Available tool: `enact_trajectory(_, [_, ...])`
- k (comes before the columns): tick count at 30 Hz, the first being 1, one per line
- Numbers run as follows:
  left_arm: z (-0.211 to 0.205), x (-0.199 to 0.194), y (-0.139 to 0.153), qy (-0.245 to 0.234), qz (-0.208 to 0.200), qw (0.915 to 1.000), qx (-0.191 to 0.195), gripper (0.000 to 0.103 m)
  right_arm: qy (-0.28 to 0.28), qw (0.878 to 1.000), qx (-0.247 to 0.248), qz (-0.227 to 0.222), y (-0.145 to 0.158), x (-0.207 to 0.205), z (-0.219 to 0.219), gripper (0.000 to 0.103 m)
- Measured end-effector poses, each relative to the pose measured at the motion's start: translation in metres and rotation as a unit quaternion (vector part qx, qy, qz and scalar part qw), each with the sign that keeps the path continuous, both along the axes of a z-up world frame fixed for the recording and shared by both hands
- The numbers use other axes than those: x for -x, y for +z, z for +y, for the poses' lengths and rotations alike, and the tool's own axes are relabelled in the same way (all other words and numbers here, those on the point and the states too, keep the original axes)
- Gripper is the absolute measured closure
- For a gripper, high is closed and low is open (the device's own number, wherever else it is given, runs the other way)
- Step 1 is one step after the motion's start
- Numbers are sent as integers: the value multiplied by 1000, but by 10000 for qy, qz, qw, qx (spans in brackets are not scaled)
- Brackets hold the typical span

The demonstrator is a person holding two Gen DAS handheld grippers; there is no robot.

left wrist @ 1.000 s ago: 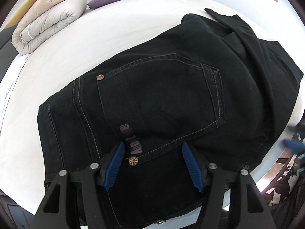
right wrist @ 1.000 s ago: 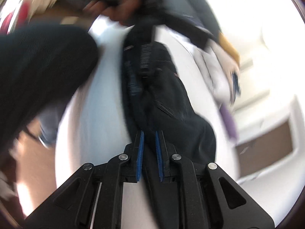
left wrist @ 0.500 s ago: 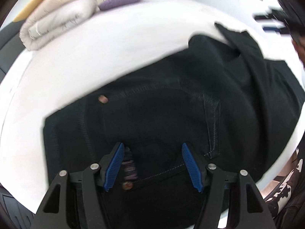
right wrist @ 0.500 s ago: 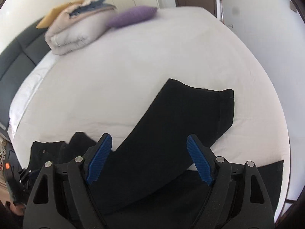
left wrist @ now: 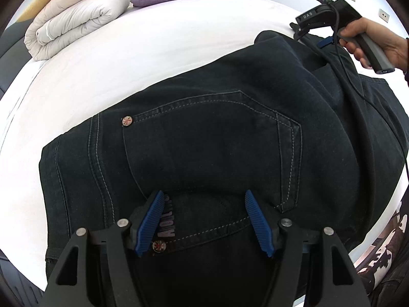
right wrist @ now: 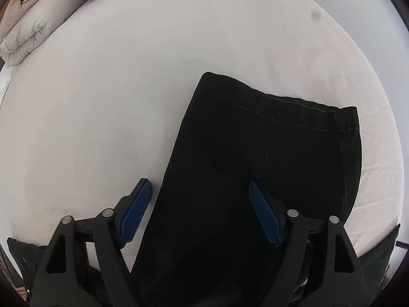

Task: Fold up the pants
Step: 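Grasp the jeans leg hem with the right tool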

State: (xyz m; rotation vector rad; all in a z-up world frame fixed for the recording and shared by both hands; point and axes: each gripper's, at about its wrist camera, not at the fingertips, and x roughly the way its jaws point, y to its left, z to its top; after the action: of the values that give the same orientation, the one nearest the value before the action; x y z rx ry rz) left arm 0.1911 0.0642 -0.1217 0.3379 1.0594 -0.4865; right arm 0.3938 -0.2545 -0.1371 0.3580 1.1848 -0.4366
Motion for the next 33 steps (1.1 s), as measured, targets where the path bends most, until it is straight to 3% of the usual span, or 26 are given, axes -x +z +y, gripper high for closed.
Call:
enact_trajectory(2, [6, 3, 1, 6, -13, 10000, -1, 35, 42, 9999, -65, -119, 4, 2, -3, 73])
enact_trajectory(3, [6, 3, 2, 17, -15, 10000, -4, 35, 45, 9997, -170, -172, 7, 4, -7, 79])
enact_trajectory(4, [7, 2, 1, 20, -18, 10000, -8, 35, 8, 9991, -342, -263, 10, 8, -12, 93])
enact_trajectory(5, [7, 2, 2, 27, -20, 10000, -14, 35, -47, 9979, -514, -395, 16, 16, -19, 98])
enact_trajectory(9, [3, 1, 1, 51, -9, 10000, -29, 35, -132, 9914, -709, -1088, 52, 61, -43, 100])
enact_trajectory(13, [0, 0, 0, 57, 13, 10000, -46, 35, -383, 9750, -878, -2004, 93, 154, -72, 100])
enact_trajectory(16, [-1, -2, -1, 61, 45, 10000, -65, 35, -824, 9634, -886, -2390, 111, 233, -97, 102])
enact_trajectory(19, [-2, -4, 0, 74, 94, 9999, -97, 35, -1479, 9500, -1007, -2561, 109, 330, -111, 102])
enact_trajectory(24, [-5, -9, 1, 146, 177, 9996, -161, 34, -2057, 9233, -1542, -2852, 70, 427, -115, 101])
enact_trajectory(26, [-7, -10, 0, 179, 192, 9994, -210, 34, -2069, 9014, -2153, -3135, 48, 435, -125, 100])
enact_trajectory(28, [-9, -11, 1, 220, 204, 9992, -257, 34, -2079, 8901, -2584, -3124, 36, 427, -125, 98])
enact_trajectory(30, [-11, -11, 1, 274, 201, 9990, -300, 33, -1852, 8810, -2945, -3205, 29, 404, -121, 84])
enact_trajectory(32, [-12, -12, 1, 321, 198, 9988, -299, 33, -1776, 8792, -3087, -3164, 17, 385, -114, 46])
enact_trajectory(33, [-12, -12, 1, 332, 196, 9988, -299, 33, -1817, 8693, -3273, -3228, 7, 369, -110, 24])
